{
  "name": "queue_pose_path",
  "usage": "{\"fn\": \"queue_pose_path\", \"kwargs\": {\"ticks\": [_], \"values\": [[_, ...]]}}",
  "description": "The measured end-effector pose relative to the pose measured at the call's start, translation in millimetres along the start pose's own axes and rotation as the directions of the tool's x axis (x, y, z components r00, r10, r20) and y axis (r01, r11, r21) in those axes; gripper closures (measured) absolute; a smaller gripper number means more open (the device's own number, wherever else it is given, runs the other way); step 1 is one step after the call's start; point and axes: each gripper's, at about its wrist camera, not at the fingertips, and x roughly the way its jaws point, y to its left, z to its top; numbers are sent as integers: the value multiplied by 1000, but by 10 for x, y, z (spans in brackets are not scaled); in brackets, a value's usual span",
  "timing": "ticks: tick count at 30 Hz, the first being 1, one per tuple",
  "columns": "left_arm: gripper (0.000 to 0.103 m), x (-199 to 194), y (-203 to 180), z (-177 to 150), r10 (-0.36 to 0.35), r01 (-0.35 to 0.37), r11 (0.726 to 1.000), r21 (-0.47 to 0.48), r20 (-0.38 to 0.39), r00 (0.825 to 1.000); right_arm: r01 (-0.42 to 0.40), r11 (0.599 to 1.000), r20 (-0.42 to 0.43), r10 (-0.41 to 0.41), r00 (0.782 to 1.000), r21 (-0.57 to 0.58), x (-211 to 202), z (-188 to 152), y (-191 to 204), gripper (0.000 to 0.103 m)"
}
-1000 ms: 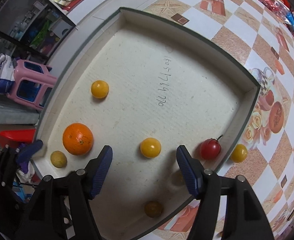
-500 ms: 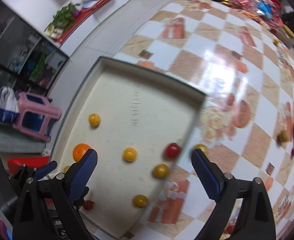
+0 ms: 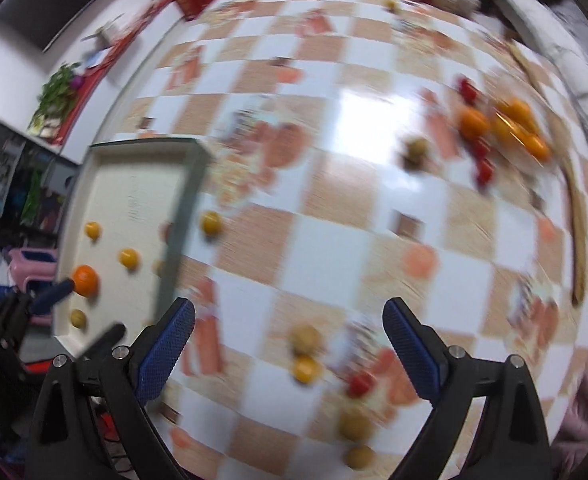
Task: Organize fruits
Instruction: 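Move both tools back over the table toward the brown fruits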
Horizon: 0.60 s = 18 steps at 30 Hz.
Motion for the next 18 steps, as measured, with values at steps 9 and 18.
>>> {"fn": "queue_pose_path", "kwargs": {"ticks": [9,18], "values": [[25,137,-610,238,-86,91,987,135,-44,995,74,991,-56,-68,996,112,-35,-692,-701,7],[25,348,-1043,404,-130,145,965,217,-83,988,60,992,-98,-49,994,113,24,-1216,-791,7]]}}
